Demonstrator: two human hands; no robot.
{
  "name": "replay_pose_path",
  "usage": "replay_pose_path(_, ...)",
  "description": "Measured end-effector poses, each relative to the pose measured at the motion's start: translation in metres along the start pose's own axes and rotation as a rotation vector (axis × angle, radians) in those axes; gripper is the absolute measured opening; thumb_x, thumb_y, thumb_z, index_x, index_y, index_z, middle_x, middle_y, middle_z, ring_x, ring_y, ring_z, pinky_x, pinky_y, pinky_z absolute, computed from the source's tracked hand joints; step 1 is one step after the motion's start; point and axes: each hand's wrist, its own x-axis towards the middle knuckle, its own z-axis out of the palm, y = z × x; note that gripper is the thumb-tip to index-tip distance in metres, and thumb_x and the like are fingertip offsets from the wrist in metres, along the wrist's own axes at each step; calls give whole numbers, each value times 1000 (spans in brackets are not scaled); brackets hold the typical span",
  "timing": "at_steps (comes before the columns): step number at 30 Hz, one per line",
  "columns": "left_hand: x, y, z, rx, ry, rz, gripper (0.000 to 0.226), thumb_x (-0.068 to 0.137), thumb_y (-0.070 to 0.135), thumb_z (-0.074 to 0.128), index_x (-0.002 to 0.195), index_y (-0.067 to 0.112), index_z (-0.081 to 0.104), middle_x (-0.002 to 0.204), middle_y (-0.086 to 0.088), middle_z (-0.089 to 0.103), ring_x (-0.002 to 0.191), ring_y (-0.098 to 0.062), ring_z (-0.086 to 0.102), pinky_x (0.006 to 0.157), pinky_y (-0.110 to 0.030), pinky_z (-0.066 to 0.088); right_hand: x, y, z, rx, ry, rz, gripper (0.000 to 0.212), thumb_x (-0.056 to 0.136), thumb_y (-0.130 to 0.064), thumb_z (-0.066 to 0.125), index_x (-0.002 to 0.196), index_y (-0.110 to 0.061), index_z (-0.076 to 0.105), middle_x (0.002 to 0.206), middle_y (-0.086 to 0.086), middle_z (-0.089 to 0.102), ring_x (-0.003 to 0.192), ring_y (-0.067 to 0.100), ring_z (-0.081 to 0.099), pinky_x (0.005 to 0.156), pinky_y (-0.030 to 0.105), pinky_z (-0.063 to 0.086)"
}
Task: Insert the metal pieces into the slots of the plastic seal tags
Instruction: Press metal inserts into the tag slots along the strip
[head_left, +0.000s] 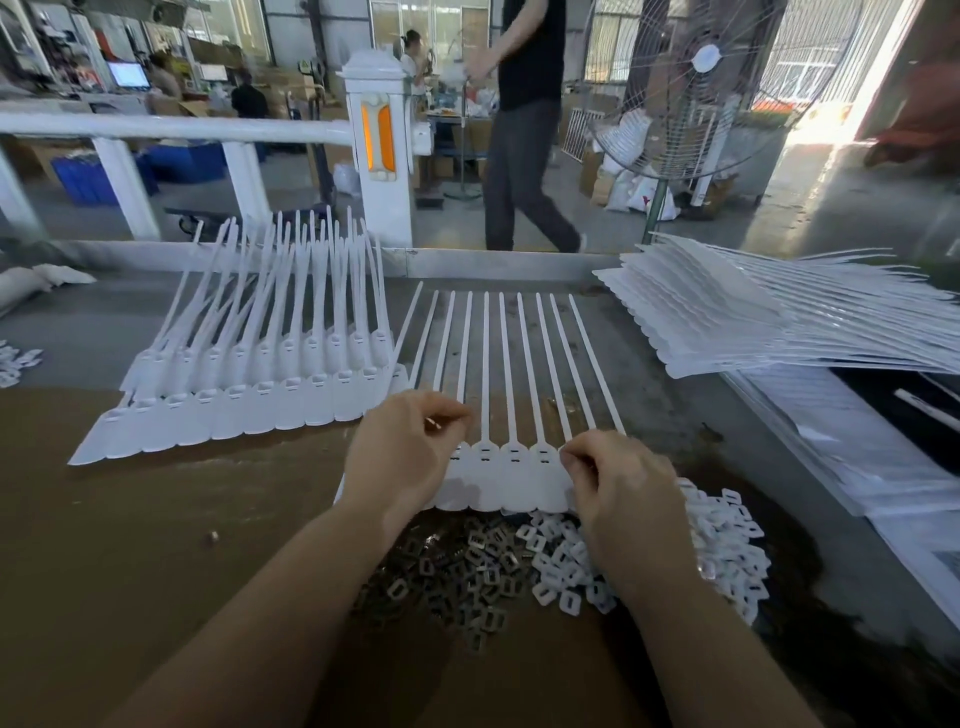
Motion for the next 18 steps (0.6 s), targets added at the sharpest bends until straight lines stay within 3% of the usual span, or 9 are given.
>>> replay_pose_path(4, -7, -5, -7, 9, 178, 13, 18, 88, 33, 61, 80, 21, 71, 78, 8, 64, 73, -8, 57, 66, -26, 44, -1, -1, 1, -13, 23, -30, 5, 83, -5, 66, 80, -8, 68, 74, 1, 66, 69, 20, 60, 74, 30, 36)
replay_pose_path(11, -8, -26, -11, 11, 185, -60, 30, 92, 38, 55, 91, 14, 74, 85, 3, 67, 80, -11, 58, 73, -30, 46, 1, -4, -5, -50, -6, -42, 7, 85, -6, 64, 81, -9, 70, 77, 0, 67, 72, 18, 60, 75, 31, 35)
replay_pose_path(18, -6, -31, -8, -5, 167, -99, 28, 92, 37, 57, 89, 15, 73, 82, 3, 66, 77, -13, 58, 69, -28, 43, 1, -8, -22, -103, -346, -78, 11, 87, -21, 62, 94, -27, 70, 92, -14, 60, 88, 4, 52, 95, 30, 35)
